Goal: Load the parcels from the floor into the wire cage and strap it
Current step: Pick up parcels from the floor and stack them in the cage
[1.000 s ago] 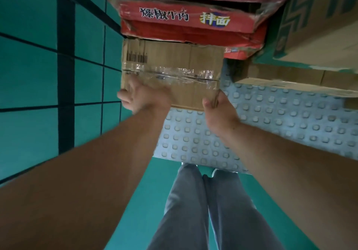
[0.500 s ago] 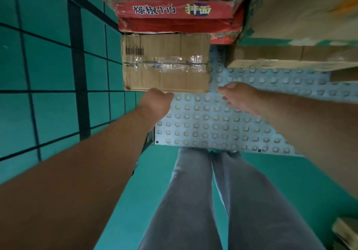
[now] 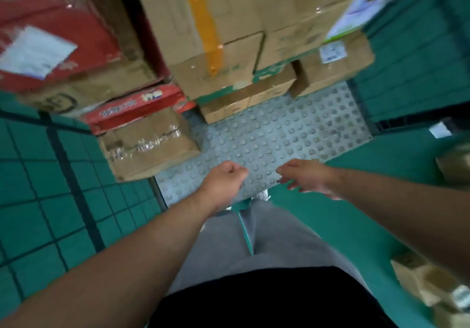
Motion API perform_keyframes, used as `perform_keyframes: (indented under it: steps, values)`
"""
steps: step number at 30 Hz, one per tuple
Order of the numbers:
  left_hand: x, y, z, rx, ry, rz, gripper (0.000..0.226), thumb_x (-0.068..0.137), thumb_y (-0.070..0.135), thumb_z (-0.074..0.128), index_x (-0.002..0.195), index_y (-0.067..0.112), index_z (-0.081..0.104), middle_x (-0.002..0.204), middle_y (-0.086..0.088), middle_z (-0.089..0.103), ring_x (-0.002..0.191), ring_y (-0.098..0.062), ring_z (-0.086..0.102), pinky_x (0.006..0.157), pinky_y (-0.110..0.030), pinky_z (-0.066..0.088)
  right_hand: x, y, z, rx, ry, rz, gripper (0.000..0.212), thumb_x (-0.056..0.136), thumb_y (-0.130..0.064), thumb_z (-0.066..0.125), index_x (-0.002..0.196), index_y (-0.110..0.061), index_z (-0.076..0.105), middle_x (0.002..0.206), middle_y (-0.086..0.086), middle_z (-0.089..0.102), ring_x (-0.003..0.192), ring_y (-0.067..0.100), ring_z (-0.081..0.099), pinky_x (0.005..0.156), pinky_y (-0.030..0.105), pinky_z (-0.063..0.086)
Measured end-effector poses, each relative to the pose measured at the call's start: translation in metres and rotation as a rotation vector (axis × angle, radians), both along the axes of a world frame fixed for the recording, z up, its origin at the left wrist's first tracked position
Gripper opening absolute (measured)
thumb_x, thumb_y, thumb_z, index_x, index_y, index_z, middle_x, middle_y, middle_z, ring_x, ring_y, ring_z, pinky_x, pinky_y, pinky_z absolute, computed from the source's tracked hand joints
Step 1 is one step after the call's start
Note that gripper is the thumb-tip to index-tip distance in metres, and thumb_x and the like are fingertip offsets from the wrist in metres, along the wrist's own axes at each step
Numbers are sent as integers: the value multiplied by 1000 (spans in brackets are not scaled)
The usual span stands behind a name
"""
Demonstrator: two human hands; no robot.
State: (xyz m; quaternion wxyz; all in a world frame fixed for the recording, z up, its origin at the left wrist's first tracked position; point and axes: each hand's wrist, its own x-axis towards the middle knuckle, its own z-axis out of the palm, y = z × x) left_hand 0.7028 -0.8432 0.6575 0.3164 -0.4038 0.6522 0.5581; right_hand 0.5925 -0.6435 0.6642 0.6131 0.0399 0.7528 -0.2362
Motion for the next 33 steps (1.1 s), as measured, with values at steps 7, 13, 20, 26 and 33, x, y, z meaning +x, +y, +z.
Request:
perform_keyframes:
  steps: [7,13,20,26,33]
  values:
    - [1,50,42,-43,92,-547,18,97,35,59,90,18,62,88,-1,65,83,-21,63,72,-31,50,115,94,41,-8,194,-882,16,104,-36,52,112,-25,61,118,0,70,102,18,66,87,35,50]
    - [45,159,69,-31,129,-998,15,102,30,56,100,18,64,97,-2,66,83,-15,59,68,-26,43,276,170,53,-49,171,-1510,28,104,-35,54,125,-20,61,116,1,71,95,17,67,87,35,48]
    - [149,335,83,-14,181,-1488,12,101,31,57,95,22,65,97,1,70,80,-14,62,69,-27,44,469,252,55,-31,193,-2194,26,104,-33,52,123,-19,61,113,2,71,97,21,66,89,36,45]
    - [297,477,80,-28,160,-1839,17,101,32,55,98,18,63,99,1,70,85,-17,63,73,-29,45,639,313,57,4,171,-2494,24,104,-30,51,121,-16,61,113,3,71,93,20,65,80,33,46]
    - [458,625,89,84,189,-2086,17,101,36,55,100,21,64,104,1,72,88,-15,66,73,-30,46,798,388,63,212,173,-2654,26,105,-29,46,121,-12,59,113,4,68,91,18,63,76,31,43]
